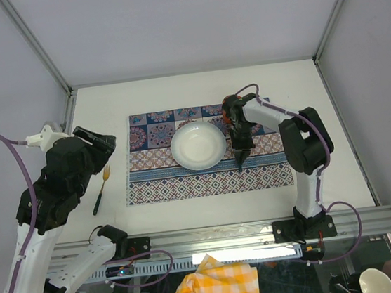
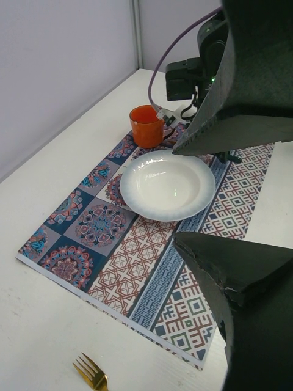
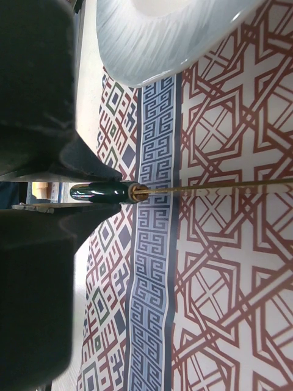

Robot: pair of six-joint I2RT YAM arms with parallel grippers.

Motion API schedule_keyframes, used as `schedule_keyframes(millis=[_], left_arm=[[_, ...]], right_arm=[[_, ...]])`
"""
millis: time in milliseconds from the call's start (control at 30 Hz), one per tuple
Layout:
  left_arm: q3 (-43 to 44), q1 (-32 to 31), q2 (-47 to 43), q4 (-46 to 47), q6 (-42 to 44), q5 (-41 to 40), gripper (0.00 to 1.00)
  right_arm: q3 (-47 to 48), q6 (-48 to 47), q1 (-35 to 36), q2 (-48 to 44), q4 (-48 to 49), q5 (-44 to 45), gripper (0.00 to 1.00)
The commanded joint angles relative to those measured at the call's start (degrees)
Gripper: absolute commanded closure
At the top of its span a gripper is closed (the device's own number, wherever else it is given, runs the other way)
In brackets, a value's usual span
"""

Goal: Set the dinner table for one person
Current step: Place the knife on the napkin.

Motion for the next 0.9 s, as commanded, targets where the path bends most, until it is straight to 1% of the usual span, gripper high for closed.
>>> schedule_keyframes(millis=[0, 133, 200, 433, 700, 767, 867], left_arm=[[-0.59, 0.33, 0.22, 3.1, 0.5, 0.98, 0.46], [-0.92, 0.33, 0.31, 3.44, 0.5, 1.23, 0.46], [-0.97, 0.33, 0.4, 3.62, 0.58, 1.33, 0.46], [-1.02, 0.35, 0.59, 3.73, 0.83, 1.36, 0.45], [-1.2, 0.33, 0.57, 3.72, 0.94, 1.41, 0.45], [-1.16, 0.33, 0.57, 3.72, 1.02, 1.34, 0.45], [-1.11, 0.3, 0.51, 3.74, 1.02, 1.34, 0.45]], right_arm=[[1.89, 0.11, 0.23, 1.19, 1.65, -0.13, 1.0], [2.05, 0.24, 0.47, 1.6, 2.02, -0.49, 1.0], [2.16, 0.4, 0.73, 1.86, 2.09, -0.54, 0.93], [3.12, 0.61, 1.38, 2.95, 1.99, -0.21, 0.82], [3.15, 0.75, 1.61, 3.85, 1.89, 0.3, 0.76], [3.03, 0.87, 1.69, 3.8, 1.88, 0.53, 0.73], [2.88, 1.05, 1.64, 3.51, 1.76, 0.71, 0.72]])
